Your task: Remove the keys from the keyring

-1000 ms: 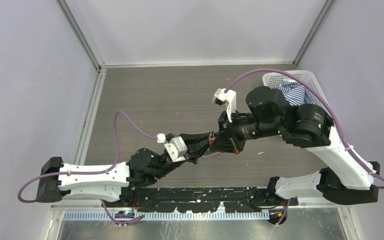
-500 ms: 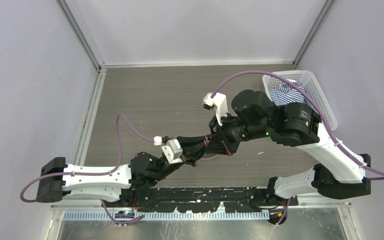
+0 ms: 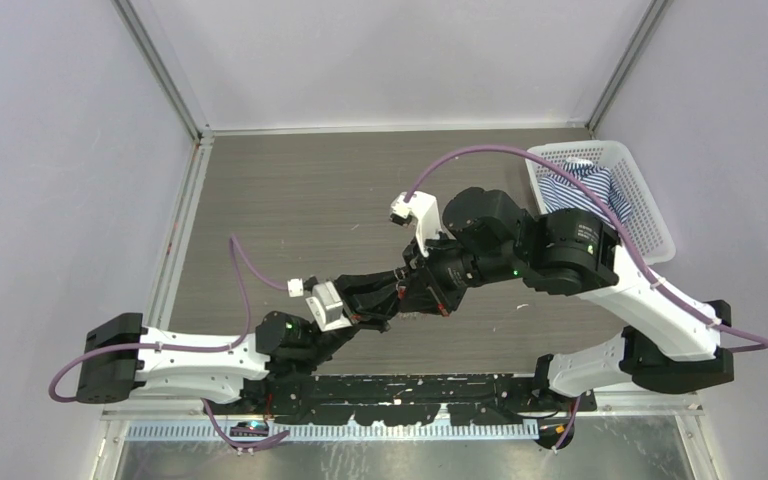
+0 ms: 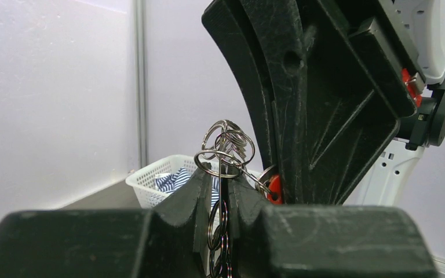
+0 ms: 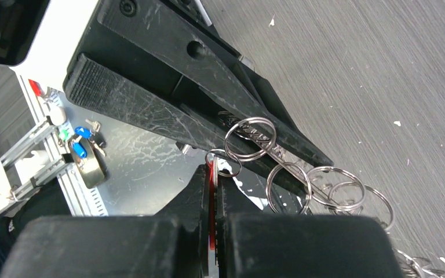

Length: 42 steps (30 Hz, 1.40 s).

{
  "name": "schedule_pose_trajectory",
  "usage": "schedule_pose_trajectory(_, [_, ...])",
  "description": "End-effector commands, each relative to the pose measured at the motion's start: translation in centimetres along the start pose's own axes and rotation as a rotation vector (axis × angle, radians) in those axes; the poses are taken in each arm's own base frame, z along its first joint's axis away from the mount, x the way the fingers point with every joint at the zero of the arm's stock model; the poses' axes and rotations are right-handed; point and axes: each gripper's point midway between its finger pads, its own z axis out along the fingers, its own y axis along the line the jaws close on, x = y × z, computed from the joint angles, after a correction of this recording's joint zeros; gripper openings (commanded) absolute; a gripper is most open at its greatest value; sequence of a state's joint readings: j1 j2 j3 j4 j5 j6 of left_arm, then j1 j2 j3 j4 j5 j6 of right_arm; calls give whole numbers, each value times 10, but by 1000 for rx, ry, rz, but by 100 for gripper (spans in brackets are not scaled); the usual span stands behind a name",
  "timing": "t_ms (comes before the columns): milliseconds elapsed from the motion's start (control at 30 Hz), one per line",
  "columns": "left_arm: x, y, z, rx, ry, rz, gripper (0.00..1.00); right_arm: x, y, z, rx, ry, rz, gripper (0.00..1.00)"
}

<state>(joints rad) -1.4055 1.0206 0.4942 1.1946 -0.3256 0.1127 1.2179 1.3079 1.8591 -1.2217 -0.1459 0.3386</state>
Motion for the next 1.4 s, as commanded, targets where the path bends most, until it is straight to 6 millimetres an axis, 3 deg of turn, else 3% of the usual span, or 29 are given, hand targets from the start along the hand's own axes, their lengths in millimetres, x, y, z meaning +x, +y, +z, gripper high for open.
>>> schedule_pose_trajectory(0, [-45,23,4,-110,-171,-29,1,5,24,7,-70,54,-16,1])
schedule_pose_trajectory(233, [-53,25,-1,-103,-193,-29,1,1,20,-2,-31,19,-7,1])
schedule_pose_trajectory(367, [-63,24,-6,-88,-226,-43,1,12,12,3,1,49,15,1])
schedule_pose_trajectory(800, [-84,26,-16,-64,-285,-4,1,22,-17,2,168,68,55,1])
schedule_pose_trajectory(1067, [-57,32,-9,-119,-193,37,0,9,-13,-2,171,59,28,1])
schedule_pose_trajectory(1367, [-32,54,3,-291,-126,53,1,15,3,17,130,127,-18,1])
